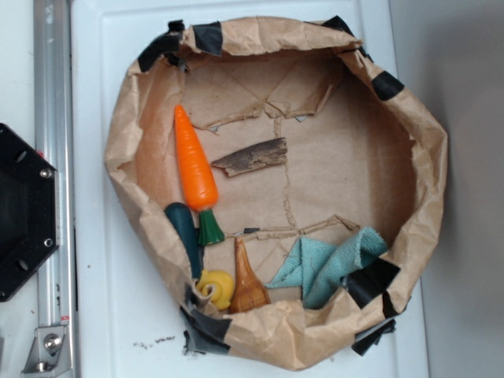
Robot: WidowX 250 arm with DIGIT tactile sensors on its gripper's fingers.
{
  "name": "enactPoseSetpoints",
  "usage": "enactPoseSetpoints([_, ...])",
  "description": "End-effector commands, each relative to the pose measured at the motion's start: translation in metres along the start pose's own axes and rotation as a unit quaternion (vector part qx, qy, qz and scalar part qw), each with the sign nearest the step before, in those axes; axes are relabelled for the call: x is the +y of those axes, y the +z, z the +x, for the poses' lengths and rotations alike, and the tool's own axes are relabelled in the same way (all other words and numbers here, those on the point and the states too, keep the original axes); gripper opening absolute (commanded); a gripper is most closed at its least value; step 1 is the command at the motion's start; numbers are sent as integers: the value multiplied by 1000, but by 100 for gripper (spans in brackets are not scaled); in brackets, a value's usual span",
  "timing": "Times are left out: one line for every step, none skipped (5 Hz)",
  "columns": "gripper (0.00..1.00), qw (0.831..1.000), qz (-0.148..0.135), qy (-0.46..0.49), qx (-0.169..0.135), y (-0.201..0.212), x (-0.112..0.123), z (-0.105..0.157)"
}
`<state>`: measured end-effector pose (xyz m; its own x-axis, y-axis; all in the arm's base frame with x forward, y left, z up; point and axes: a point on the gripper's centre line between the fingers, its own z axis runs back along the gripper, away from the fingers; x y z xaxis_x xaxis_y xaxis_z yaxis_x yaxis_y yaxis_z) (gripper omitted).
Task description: Grab the wood chip.
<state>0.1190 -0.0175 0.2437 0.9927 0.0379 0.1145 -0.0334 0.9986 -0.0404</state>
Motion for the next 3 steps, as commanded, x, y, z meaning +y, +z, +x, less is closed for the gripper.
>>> enactPoseSetpoints([100, 1000, 0, 0, 0, 0, 0, 0])
enactPoseSetpoints([100, 1000, -10, 0, 9, -24, 11, 33])
enactPoseSetpoints([100, 1000, 1, 8, 27, -68, 25, 68])
